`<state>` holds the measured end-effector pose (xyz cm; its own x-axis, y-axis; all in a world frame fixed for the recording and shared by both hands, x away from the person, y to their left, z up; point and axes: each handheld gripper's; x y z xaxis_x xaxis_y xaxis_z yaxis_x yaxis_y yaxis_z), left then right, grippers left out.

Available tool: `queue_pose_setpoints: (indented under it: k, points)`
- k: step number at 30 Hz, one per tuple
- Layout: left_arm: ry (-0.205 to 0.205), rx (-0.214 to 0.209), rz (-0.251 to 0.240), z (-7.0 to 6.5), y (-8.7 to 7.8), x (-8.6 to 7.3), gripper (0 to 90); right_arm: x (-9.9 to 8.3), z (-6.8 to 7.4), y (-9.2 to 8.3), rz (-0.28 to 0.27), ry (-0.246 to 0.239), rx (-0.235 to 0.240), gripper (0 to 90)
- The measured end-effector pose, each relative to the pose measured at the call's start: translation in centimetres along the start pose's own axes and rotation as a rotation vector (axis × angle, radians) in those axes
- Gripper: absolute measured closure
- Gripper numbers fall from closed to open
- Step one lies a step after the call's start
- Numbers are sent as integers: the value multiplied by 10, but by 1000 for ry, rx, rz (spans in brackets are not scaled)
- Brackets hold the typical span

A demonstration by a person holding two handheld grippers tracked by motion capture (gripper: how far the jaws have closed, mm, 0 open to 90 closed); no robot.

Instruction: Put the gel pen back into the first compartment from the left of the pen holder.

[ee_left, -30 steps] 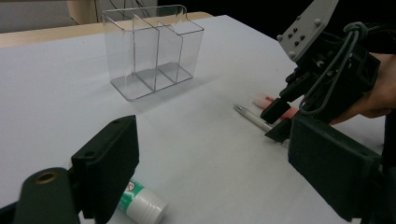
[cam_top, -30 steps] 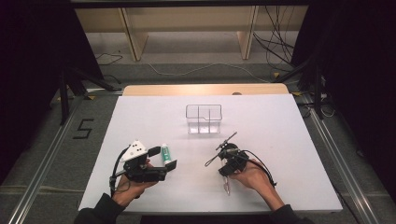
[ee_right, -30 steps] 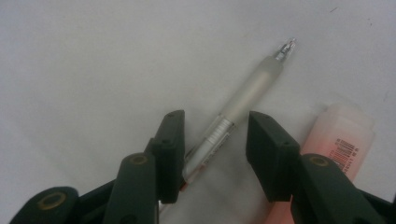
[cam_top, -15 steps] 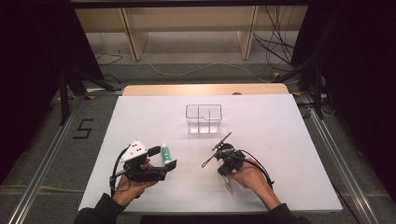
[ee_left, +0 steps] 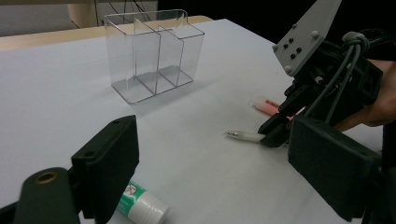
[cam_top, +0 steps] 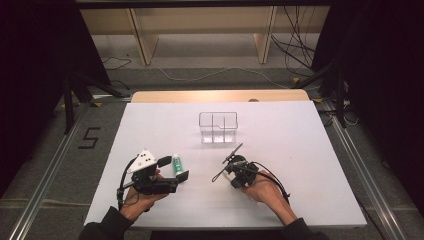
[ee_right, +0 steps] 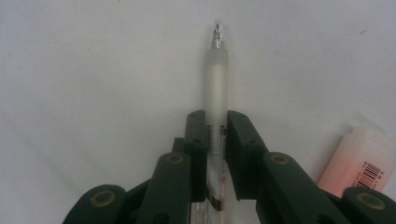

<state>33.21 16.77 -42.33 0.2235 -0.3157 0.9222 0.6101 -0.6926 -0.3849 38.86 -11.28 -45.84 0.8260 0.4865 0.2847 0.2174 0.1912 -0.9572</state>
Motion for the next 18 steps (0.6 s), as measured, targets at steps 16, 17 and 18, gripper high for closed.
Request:
queue_pose_setpoints:
  k: [16,17,18]
  points:
    - [-6,0,1,1,0,0,161,3,-6,-38,-171,-9,78,799]
    - [-7,0,1,1,0,0,161,4,-7,-39,-186,-4,84,799]
    - [-8,0,2,1,0,0,161,5,-9,-41,-201,-2,95,799]
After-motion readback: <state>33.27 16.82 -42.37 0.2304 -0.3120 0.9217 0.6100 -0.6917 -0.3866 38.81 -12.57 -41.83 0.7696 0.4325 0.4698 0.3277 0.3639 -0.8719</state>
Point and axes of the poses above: each handheld gripper's, and its own axes: y roughly forward along the jaws, x roughly out of its top, z roughly to its left, and after that the axes turned 15 degrees about y, right-handed
